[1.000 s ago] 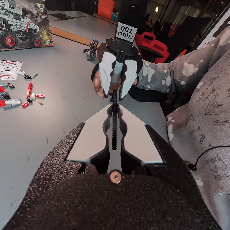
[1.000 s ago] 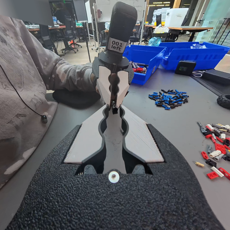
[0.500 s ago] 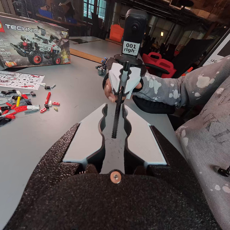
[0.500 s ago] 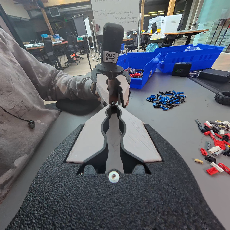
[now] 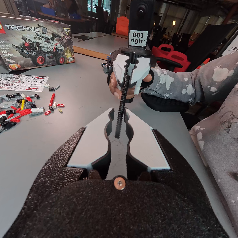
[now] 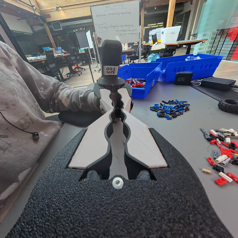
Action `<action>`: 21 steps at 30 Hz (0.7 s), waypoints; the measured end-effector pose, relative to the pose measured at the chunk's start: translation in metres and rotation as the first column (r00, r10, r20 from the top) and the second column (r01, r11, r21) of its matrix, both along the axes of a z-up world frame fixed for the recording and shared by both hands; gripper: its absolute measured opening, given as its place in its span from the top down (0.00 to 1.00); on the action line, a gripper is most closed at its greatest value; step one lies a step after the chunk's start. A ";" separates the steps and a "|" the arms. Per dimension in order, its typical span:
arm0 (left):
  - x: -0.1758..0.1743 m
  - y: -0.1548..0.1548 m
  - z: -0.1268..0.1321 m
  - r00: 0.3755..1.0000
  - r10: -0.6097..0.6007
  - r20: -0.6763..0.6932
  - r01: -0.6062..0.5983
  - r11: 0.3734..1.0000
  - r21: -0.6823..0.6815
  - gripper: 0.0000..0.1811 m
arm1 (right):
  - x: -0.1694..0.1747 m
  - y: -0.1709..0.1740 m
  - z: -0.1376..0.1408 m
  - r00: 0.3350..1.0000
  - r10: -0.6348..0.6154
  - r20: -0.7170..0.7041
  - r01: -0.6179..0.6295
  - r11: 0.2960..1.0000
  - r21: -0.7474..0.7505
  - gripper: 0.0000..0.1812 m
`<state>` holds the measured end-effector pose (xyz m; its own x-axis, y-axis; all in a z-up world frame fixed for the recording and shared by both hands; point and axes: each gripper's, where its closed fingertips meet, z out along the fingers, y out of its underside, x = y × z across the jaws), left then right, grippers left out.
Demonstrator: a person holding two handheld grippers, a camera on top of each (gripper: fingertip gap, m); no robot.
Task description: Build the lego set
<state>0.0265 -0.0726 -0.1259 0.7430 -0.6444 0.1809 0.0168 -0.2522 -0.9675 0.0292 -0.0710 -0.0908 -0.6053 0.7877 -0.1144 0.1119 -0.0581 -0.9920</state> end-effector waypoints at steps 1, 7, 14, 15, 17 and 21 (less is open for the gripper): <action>0.001 0.000 0.000 1.000 -0.002 -0.005 0.002 1.000 0.002 0.95 | 0.000 0.000 0.000 1.000 -0.001 0.000 0.001 1.000 -0.002 0.96; 0.001 -0.002 0.001 0.999 -0.007 -0.032 0.008 1.000 0.012 0.97 | -0.003 -0.001 -0.001 1.000 0.000 0.002 0.000 1.000 -0.015 0.96; -0.009 0.001 -0.003 0.999 0.028 -0.038 -0.029 1.000 -0.011 0.97 | -0.008 0.008 -0.005 1.000 -0.017 0.023 0.018 0.999 -0.032 0.96; -0.011 0.001 -0.004 0.999 0.035 -0.040 -0.035 0.999 -0.013 0.97 | -0.008 0.011 -0.006 0.999 -0.028 0.027 0.029 0.999 -0.031 0.96; -0.014 0.003 -0.006 0.997 0.047 -0.062 -0.048 0.999 -0.015 0.97 | -0.009 0.015 -0.010 0.998 -0.053 0.036 0.053 0.999 -0.012 0.96; -0.016 0.005 -0.010 0.997 0.048 -0.059 -0.050 0.998 -0.036 0.97 | -0.009 0.017 -0.015 0.996 -0.074 0.042 0.072 0.997 0.038 0.96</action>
